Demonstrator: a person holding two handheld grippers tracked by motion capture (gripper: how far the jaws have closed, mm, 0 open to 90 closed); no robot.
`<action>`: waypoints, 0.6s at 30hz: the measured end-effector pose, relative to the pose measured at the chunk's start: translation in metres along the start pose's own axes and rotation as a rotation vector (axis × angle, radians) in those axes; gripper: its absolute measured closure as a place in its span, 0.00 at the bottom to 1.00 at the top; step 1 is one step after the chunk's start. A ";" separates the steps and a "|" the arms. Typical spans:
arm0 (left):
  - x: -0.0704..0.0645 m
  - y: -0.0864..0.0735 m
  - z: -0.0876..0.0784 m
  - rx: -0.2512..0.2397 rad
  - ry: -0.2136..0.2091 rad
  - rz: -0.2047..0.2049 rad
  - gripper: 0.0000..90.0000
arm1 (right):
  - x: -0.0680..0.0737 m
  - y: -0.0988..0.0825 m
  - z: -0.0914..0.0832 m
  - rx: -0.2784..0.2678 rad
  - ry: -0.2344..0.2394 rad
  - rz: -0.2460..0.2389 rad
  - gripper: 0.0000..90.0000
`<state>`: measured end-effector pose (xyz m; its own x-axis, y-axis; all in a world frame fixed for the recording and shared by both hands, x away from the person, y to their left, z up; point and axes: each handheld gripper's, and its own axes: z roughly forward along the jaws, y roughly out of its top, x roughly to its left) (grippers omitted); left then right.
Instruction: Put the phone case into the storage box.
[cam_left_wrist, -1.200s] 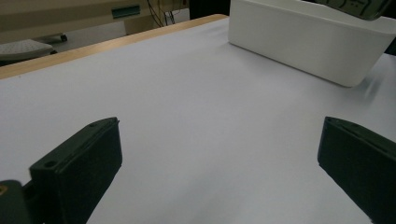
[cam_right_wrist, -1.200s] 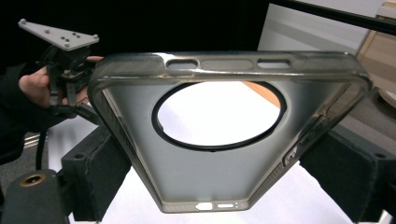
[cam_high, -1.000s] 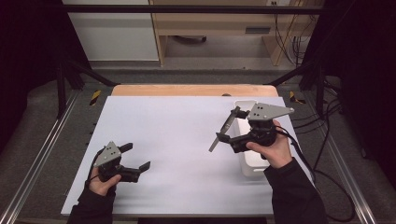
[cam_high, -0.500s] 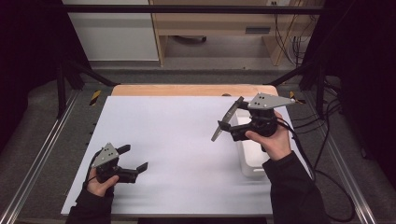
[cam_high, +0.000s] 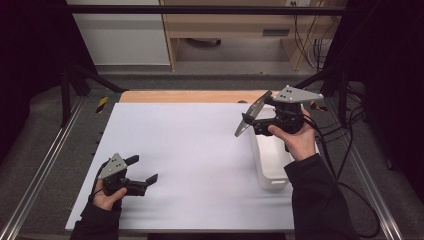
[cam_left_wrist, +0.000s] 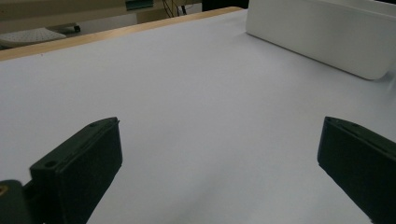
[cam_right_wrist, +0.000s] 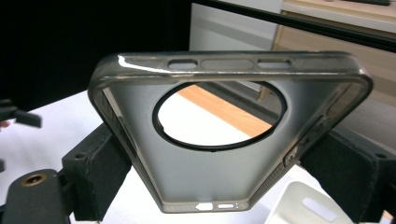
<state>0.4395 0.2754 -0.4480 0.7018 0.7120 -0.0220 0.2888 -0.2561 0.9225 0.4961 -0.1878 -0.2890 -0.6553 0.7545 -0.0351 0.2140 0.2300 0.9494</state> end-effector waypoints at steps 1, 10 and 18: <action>0.000 0.000 0.000 0.000 0.000 0.003 0.00 | -0.001 0.001 0.000 0.002 -0.010 0.000 0.13; 0.002 -0.001 0.000 -0.003 -0.002 0.001 0.00 | -0.013 0.004 0.004 -0.015 -0.083 0.028 0.13; 0.002 -0.001 -0.001 -0.004 -0.001 0.001 0.00 | -0.024 0.007 0.007 -0.007 -0.145 0.052 0.13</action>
<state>0.4406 0.2778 -0.4488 0.7029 0.7109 -0.0217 0.2855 -0.2542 0.9241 0.5187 -0.1998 -0.2840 -0.5320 0.8462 -0.0304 0.2396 0.1849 0.9531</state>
